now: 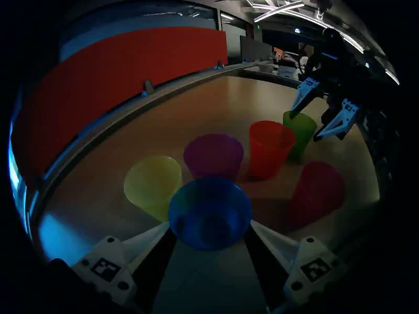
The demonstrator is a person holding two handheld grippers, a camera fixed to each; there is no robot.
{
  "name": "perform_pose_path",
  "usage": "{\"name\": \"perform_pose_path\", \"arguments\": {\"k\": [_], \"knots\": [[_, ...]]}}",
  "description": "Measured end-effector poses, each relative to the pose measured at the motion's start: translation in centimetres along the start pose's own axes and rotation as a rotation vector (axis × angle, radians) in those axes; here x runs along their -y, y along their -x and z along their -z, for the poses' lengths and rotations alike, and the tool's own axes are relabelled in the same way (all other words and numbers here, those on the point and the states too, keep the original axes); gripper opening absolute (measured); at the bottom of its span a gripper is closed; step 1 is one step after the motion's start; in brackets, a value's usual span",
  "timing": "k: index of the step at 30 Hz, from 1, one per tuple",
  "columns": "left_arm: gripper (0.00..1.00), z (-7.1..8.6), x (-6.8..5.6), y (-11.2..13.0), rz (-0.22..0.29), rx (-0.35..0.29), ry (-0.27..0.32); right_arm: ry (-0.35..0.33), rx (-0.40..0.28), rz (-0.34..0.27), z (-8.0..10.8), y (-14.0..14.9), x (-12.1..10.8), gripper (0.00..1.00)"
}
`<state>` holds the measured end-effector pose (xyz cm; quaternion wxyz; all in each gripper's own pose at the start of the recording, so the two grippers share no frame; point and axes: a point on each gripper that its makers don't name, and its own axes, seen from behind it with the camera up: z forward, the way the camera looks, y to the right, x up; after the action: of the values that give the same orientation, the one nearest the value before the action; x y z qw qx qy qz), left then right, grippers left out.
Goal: Pour water
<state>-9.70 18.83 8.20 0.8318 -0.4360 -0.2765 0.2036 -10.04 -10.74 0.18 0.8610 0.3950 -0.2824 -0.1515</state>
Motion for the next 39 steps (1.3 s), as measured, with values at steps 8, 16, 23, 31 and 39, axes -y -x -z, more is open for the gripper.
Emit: {"name": "perform_pose_path", "arguments": {"k": [8,16,23,31,39], "knots": [[0.82,0.2,-0.3,-0.1,-0.001,-0.003,0.004,-0.008,-0.003,0.006,-1.1,-0.2,0.2,0.99],[0.82,0.3,-0.4,0.0,0.000,-0.004,0.003,-0.009,-0.006,0.008,-1.7,-0.3,0.2,0.99],[0.82,0.4,-0.2,0.1,0.005,-0.007,0.003,-0.005,-0.009,0.005,-1.9,-0.4,0.0,0.91],[0.82,0.5,-0.2,0.1,0.009,-0.013,-0.001,0.000,-0.022,-0.004,-1.9,-0.7,0.0,0.90],[0.82,0.6,-0.4,0.0,0.017,-0.030,-0.005,0.003,-0.044,-0.004,-1.8,-1.4,0.0,0.90]]}}
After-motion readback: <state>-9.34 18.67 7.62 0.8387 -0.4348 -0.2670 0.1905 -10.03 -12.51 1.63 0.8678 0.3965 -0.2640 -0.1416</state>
